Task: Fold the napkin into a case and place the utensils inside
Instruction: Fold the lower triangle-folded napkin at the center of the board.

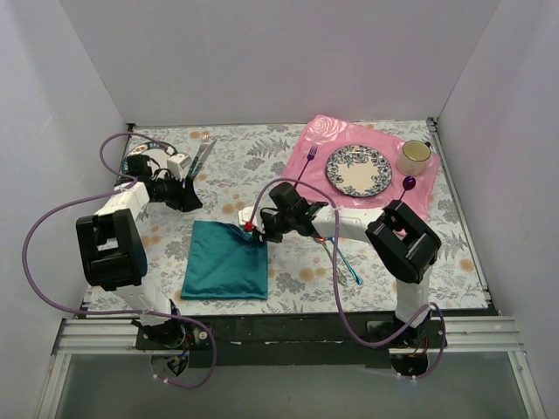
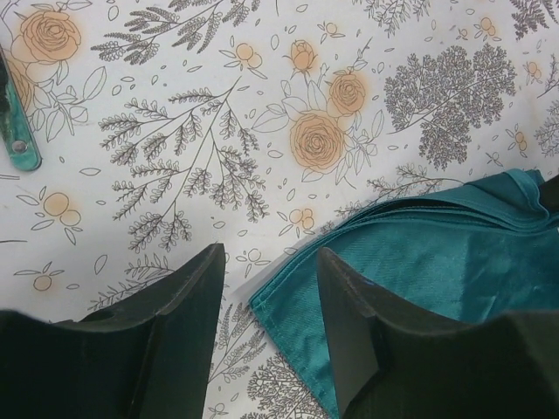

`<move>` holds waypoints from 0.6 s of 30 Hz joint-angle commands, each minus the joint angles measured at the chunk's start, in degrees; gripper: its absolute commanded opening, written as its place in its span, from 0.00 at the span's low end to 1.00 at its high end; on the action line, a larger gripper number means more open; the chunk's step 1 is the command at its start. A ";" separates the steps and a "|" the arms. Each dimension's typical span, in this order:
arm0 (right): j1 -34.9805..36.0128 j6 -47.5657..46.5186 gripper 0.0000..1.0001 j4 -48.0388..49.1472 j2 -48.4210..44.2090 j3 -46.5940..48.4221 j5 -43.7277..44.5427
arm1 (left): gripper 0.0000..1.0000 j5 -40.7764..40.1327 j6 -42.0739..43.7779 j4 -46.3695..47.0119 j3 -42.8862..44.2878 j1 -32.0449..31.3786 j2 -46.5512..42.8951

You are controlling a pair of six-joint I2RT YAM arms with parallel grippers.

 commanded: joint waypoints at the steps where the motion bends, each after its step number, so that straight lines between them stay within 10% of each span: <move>1: 2.86 -11.11 0.01 1.92 -4.33 -2.03 -1.16 | 0.46 1.23 1.81 -0.71 -1.21 1.26 -4.26; 18: 8.67 -29.70 0.01 4.31 -9.79 -15.14 -0.02 | 0.46 2.02 8.13 -4.75 -4.73 3.72 -8.93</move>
